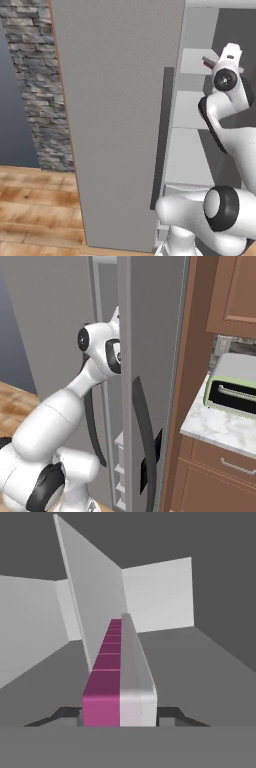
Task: The ice cube tray has been filled with water. Take the tray and place it in the freezer to make ice. Close the freezer door after placing the tray.
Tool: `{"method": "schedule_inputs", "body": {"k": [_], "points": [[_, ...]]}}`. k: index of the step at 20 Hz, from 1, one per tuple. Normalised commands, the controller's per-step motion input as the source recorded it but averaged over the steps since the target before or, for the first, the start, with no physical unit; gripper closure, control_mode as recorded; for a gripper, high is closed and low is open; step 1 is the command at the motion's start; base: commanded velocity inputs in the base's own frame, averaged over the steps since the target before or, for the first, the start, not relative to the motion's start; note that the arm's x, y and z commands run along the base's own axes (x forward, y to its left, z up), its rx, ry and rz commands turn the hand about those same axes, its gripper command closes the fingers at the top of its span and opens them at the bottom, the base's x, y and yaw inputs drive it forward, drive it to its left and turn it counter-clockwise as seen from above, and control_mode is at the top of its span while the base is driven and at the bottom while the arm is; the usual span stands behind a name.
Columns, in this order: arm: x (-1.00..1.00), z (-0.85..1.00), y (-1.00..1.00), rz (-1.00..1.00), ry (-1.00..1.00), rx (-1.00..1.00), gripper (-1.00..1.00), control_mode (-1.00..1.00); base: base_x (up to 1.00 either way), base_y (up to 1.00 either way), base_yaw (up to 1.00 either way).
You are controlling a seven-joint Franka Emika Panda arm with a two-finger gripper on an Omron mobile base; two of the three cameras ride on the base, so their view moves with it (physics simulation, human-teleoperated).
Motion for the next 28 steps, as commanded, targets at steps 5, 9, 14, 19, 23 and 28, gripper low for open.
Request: {"method": "schedule_inputs", "body": {"k": [5,9,14,19,23,28], "points": [[0.44,0.0,-0.11,0.04,0.03,0.0,1.0,-1.0,0.0,0.0,0.0],[0.49,0.0,-0.09,0.02,0.02,0.0,1.0,-1.0,0.0,0.0,0.0],[0.48,0.0,-0.12,0.02,0.03,0.0,1.0,-1.0,0.0,0.0,0.0],[0.45,0.0,-0.12,0.02,0.06,0.0,1.0,-1.0,0.0,0.0,0.0],[0.42,0.0,-0.13,0.01,0.08,0.0,-1.0,-1.0,0.0,0.0,0.0],[0.3,0.0,-0.35,0.01,0.07,0.0,-1.0,-1.0,0.0,0.0,0.0]]}}
